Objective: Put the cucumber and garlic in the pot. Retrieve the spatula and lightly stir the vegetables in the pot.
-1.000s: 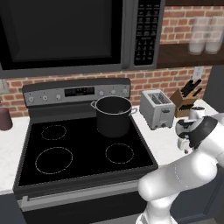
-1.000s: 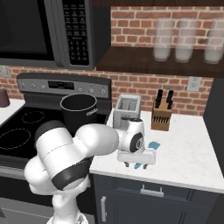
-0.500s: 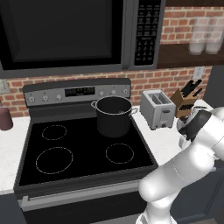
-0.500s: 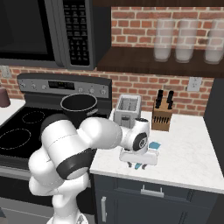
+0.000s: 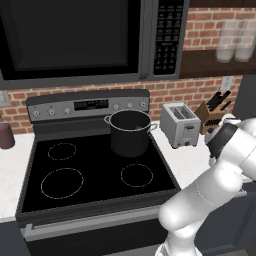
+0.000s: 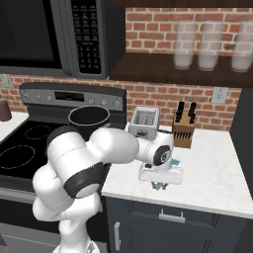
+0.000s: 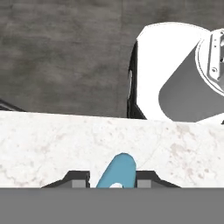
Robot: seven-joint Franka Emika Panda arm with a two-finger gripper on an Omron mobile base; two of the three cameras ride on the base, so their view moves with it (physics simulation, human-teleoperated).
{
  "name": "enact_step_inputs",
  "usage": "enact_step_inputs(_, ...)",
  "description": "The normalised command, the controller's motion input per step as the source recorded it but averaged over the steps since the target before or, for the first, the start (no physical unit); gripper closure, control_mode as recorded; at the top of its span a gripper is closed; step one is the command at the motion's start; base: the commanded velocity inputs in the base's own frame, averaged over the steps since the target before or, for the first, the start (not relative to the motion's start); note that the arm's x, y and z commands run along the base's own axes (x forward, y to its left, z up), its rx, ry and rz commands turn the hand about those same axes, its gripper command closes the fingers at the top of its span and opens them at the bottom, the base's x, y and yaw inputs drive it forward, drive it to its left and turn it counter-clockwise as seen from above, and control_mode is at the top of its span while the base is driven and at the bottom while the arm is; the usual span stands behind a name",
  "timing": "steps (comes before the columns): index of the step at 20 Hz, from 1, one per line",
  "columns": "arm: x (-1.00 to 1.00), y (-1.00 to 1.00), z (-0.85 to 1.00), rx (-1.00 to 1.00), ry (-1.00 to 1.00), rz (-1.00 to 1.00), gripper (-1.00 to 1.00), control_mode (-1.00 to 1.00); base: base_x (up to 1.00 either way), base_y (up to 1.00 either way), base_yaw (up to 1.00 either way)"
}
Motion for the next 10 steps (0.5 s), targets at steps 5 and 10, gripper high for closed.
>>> enact_step_inputs(5, -0.60, 0.05, 0.84, -0.23, -0.15, 0.29, 1.00, -1.00, 0.00, 0.00, 0.00)
enact_step_inputs(10, -0.74, 0.38, 1.00, -0.42, -0.11, 0.47, 1.00, -1.00, 0.00, 0.00, 0.00)
